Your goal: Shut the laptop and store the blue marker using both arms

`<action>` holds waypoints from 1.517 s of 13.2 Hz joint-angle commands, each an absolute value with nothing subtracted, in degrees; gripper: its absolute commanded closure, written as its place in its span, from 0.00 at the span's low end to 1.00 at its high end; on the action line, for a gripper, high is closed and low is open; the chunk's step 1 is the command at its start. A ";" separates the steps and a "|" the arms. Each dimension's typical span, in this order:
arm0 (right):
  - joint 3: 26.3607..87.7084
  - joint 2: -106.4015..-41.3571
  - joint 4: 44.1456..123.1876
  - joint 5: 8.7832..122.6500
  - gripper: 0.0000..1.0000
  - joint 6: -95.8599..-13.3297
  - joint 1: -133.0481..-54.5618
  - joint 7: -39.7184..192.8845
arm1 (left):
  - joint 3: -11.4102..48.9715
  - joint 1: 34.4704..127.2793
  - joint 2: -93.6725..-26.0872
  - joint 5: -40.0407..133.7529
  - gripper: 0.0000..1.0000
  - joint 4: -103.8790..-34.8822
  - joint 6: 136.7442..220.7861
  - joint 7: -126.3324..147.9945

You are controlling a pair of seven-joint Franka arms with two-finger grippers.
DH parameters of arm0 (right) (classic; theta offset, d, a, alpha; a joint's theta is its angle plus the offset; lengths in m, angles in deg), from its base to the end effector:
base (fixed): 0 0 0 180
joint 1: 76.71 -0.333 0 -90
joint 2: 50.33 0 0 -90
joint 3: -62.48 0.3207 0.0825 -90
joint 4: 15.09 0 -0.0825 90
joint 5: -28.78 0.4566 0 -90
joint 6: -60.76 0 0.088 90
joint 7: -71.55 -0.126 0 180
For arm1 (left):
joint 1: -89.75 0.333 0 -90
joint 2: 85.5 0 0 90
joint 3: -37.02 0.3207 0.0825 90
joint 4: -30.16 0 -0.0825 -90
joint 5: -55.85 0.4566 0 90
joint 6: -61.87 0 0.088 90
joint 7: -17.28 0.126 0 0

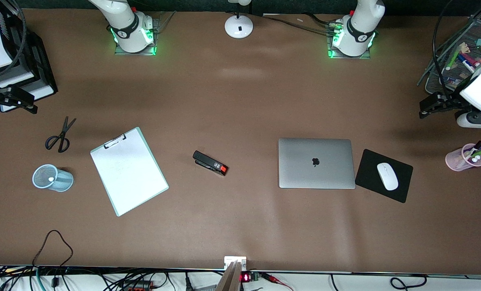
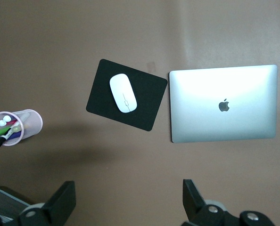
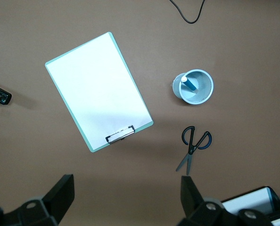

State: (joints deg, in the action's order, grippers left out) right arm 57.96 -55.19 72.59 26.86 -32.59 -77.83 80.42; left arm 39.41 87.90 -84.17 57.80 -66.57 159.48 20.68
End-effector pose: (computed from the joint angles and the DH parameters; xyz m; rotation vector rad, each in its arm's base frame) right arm 0.6576 -0.0413 0.5833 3.0964 0.1511 0.0155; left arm 0.6405 0.0097 0.5428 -3.1060 0.0848 0.0140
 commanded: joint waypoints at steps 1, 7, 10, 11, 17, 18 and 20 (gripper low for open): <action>58.26 -53.58 72.80 27.73 0.00 -31.96 -78.02 79.55 | 39.48 87.99 -83.39 56.64 0.00 -64.77 157.84 20.36; 58.44 -53.49 72.71 27.73 0.00 -31.17 -78.29 79.55 | 39.57 88.17 -83.39 56.64 0.00 -64.68 156.96 20.36; 58.35 -53.49 72.80 27.82 0.00 -31.08 -78.11 79.55 | 39.57 88.34 -83.30 56.64 0.00 -64.68 156.96 20.36; 58.35 -53.58 72.80 27.82 0.00 -31.08 -78.11 79.55 | 39.48 88.34 -83.39 56.64 0.00 -64.68 156.96 20.36; 57.91 -53.14 73.33 31.68 0.00 -31.17 -77.85 79.46 | 39.57 88.17 -83.30 56.64 0.00 -64.68 156.96 20.36; 58.00 -53.14 73.33 31.77 0.00 -31.52 -77.85 79.46 | 39.48 87.91 -83.22 56.64 0.00 -64.68 156.96 20.27; 58.18 -53.14 73.24 31.77 0.00 -31.44 -78.02 77.72 | 39.48 87.82 -82.86 56.64 0.00 -64.68 156.96 20.27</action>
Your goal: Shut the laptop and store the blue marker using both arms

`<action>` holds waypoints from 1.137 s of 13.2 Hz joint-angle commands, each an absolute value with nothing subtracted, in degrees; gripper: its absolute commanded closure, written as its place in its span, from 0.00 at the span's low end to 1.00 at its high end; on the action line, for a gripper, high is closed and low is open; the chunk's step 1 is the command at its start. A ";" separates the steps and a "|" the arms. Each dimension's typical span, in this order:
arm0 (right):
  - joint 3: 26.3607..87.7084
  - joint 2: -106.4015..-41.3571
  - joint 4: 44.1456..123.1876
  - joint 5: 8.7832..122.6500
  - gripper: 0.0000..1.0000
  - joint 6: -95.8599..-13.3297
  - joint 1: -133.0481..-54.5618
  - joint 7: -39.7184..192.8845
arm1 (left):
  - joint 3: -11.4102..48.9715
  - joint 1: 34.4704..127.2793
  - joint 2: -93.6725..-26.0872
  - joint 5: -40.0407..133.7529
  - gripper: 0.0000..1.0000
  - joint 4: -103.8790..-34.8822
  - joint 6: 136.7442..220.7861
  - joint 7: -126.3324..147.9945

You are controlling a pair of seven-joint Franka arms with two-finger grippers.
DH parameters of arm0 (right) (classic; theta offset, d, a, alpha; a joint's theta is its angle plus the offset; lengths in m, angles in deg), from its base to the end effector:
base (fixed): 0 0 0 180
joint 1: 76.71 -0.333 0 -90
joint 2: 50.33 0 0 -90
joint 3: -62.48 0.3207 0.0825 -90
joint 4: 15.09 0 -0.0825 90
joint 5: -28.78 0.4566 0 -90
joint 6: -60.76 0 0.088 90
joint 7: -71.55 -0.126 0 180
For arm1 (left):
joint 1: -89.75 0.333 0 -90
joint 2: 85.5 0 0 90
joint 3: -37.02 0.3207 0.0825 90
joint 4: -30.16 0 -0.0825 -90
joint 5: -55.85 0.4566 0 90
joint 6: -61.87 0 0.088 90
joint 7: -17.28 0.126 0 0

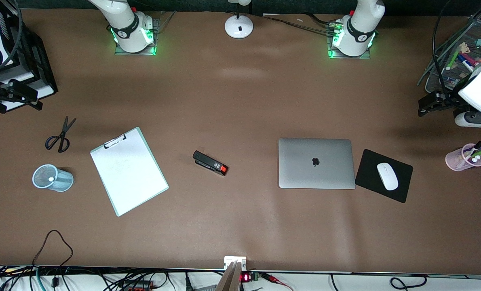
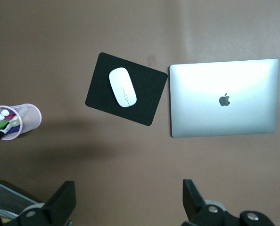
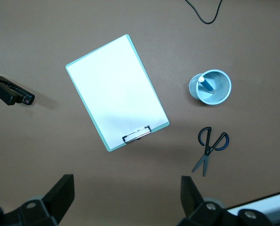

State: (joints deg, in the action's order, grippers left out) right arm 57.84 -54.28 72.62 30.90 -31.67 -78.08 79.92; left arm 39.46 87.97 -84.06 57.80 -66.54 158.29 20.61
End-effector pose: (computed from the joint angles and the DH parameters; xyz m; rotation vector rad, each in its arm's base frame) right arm 0.6521 -0.0312 0.5919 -3.1086 -0.1368 -0.0261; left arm 0.6383 0.0110 0.5400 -3.1064 0.0791 0.0485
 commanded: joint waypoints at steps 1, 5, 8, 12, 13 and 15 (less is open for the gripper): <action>58.44 -53.14 73.15 31.68 0.00 -31.00 -78.20 76.14 | 39.48 87.82 -82.86 56.64 0.00 -64.68 156.96 20.27; 58.53 -53.05 73.15 31.16 0.00 -30.73 -78.55 73.92 | 39.48 87.99 -82.86 56.64 0.00 -64.59 156.96 20.27; 58.44 -53.05 72.98 31.07 0.00 -30.73 -78.46 74.27 | 39.48 88.08 -82.86 56.64 0.00 -64.59 156.96 20.36; 58.18 -53.14 72.97 30.81 0.00 -30.82 -78.11 74.54 | 39.48 88.26 -82.86 56.64 0.00 -64.68 156.96 20.53; 58.09 -53.14 73.15 30.72 0.00 -30.82 -78.11 74.63 | 39.48 88.26 -82.86 56.64 0.00 -64.68 156.96 20.53; 58.18 -53.23 72.97 29.06 0.00 -31.00 -78.11 74.63 | 39.48 88.34 -82.86 56.64 0.00 -64.59 156.96 20.53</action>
